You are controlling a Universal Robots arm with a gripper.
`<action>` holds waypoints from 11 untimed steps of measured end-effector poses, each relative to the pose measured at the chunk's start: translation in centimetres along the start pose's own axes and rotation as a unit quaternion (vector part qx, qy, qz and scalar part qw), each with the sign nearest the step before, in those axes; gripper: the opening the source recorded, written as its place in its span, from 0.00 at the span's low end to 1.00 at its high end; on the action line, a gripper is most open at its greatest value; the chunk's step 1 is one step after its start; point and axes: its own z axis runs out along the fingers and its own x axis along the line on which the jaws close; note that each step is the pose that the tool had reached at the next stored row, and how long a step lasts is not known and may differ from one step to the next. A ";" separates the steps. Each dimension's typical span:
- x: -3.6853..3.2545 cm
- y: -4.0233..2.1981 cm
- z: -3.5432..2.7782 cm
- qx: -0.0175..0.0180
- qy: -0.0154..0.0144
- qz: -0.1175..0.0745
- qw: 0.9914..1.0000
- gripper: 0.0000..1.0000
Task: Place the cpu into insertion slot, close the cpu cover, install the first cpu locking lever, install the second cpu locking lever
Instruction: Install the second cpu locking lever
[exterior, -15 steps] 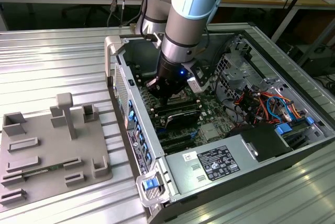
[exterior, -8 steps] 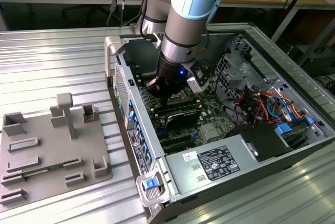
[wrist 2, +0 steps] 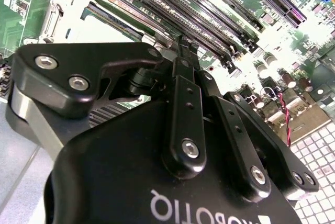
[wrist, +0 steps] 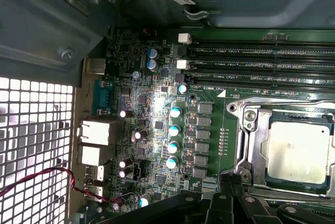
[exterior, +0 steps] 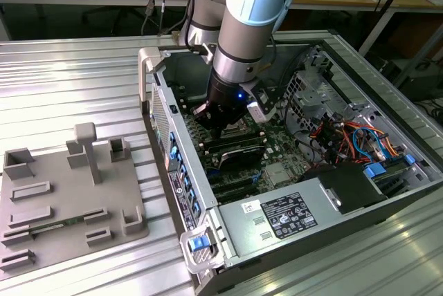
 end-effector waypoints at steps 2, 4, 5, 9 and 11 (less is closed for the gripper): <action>0.00 0.00 0.01 0.000 0.000 0.000 1.000 0.11; 0.00 0.00 0.01 0.000 0.000 0.000 1.000 0.11; 0.00 0.00 0.02 0.000 0.000 0.000 1.000 0.11; 0.00 0.00 0.04 0.000 0.000 0.000 1.000 0.11; 0.00 0.00 0.06 0.000 0.000 0.000 1.000 0.11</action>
